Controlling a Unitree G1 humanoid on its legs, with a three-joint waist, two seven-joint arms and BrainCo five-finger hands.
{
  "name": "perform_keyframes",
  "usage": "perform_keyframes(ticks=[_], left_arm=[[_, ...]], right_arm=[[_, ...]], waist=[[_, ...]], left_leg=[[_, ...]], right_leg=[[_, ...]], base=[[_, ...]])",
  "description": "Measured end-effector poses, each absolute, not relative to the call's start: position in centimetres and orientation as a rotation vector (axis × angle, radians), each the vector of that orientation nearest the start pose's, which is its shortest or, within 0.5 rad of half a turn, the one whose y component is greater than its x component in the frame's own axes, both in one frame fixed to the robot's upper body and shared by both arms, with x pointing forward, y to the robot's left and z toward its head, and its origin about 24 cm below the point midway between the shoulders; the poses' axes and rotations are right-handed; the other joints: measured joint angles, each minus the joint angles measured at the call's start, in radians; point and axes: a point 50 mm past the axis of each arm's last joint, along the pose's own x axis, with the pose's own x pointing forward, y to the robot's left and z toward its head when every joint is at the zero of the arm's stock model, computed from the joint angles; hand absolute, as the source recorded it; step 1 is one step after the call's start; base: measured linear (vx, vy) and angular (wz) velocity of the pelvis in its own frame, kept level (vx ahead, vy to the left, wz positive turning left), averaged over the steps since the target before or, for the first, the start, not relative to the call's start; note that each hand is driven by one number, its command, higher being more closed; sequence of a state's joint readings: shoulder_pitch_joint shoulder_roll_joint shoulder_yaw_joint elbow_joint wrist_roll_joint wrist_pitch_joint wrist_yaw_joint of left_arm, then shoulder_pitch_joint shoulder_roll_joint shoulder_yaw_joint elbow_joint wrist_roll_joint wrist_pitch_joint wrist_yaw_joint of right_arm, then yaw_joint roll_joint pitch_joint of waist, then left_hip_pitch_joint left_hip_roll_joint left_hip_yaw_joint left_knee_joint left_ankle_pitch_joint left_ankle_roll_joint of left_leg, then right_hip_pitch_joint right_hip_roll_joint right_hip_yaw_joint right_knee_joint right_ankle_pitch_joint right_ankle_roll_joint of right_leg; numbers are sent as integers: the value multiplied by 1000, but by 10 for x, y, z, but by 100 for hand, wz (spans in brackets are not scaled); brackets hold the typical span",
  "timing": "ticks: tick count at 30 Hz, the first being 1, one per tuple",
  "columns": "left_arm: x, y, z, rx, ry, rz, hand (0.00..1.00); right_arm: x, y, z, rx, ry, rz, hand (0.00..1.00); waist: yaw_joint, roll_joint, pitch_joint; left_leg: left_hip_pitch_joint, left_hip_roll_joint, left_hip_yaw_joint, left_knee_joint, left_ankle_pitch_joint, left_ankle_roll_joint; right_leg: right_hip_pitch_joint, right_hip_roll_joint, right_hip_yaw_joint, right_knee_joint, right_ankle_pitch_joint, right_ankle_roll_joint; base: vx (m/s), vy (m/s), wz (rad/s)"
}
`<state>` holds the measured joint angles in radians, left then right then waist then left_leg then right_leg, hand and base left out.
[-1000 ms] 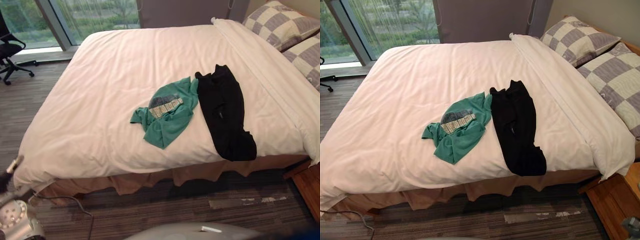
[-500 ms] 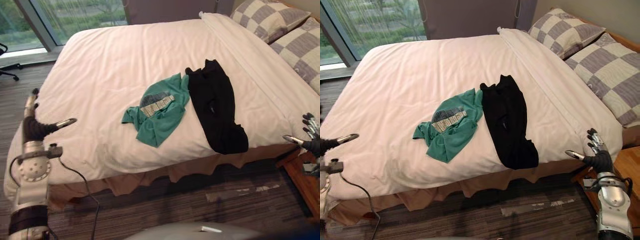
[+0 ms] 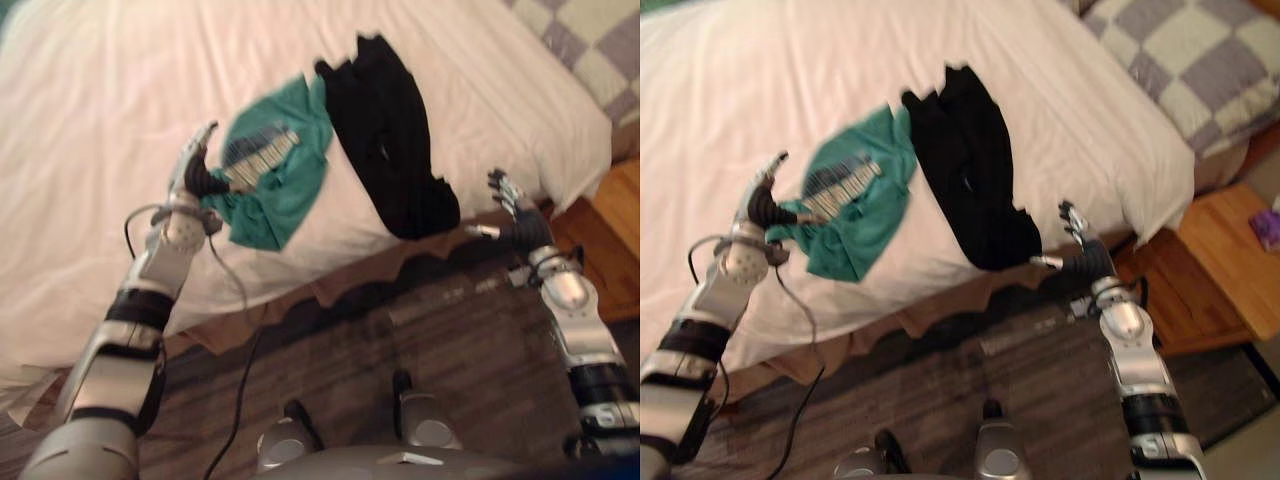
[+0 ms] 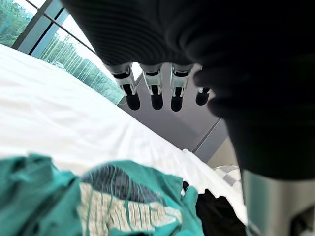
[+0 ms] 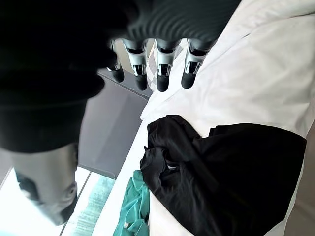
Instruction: Tidy the bed and pick cloth on bed and put in laundry
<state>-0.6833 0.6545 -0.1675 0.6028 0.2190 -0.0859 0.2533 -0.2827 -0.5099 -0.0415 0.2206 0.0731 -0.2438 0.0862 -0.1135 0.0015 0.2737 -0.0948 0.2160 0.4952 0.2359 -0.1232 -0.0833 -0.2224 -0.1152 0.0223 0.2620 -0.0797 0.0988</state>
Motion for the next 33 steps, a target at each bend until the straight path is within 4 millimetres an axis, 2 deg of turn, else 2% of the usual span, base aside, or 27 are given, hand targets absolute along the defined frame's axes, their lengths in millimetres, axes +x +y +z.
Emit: perform_keyframes(ticks=[1,3,10,13,16,19,21,22,25,28,33], left_arm=[[365,265,177,880,-258,326,0],[367,263,181,886,-262,344,0],[379,245,206,895,-307,375,0],[386,232,219,879,-319,379,0],[388,231,223,885,-291,394,0],[391,227,217,899,-235,393,0],[391,230,229,914,-230,438,0],[392,229,231,911,-226,439,100],[393,227,235,907,-206,438,100],[391,233,240,893,-210,469,100],[389,240,244,878,-216,488,100]], right_arm=[[305,-238,134,-439,-345,45,0],[306,-236,139,-438,-365,44,0],[295,-219,170,-404,-524,91,0],[290,-210,182,-405,-596,118,0],[286,-204,194,-372,-662,137,0],[283,-201,201,-369,-695,145,0],[285,-199,209,-372,-727,147,0],[285,-198,211,-372,-734,148,0],[284,-193,226,-374,-798,159,0],[277,-185,243,-378,-880,179,0],[269,-181,254,-416,-940,190,0]], waist=[[-5,-2,33],[-5,-2,52],[-4,-8,92],[-3,-6,106],[-4,-8,133],[-5,-5,158],[-7,-2,169],[-7,0,171],[-7,15,179],[-9,17,180],[-10,17,180]], left_leg=[[-22,11,15,23,-2,2],[-34,22,31,42,-6,2],[-122,98,107,191,-50,3],[-179,131,132,262,-84,13],[-257,161,134,342,-119,21],[-316,181,134,377,-136,29],[-372,190,129,416,-143,38],[-381,191,128,424,-144,40],[-414,200,125,452,-153,49],[-445,200,119,471,-155,53],[-456,197,98,475,-155,53]], right_leg=[[-21,6,13,2,9,-3],[-36,11,21,8,10,-4],[-137,31,49,105,3,-14],[-200,36,49,162,-17,-19],[-282,43,49,219,-38,-11],[-350,46,50,261,-46,-9],[-409,49,53,301,-49,-9],[-422,48,55,310,-51,-7],[-463,47,62,343,-56,-3],[-500,46,72,368,-57,-1],[-502,45,66,374,-57,-1]], base=[[-65,11,-19],[-40,2,-20],[-11,9,-12],[-52,3,-2],[-84,-32,-7],[-115,-54,-5],[-94,-50,0],[-79,-43,1],[-67,-44,0],[-51,-40,-2],[-3,-48,4]])
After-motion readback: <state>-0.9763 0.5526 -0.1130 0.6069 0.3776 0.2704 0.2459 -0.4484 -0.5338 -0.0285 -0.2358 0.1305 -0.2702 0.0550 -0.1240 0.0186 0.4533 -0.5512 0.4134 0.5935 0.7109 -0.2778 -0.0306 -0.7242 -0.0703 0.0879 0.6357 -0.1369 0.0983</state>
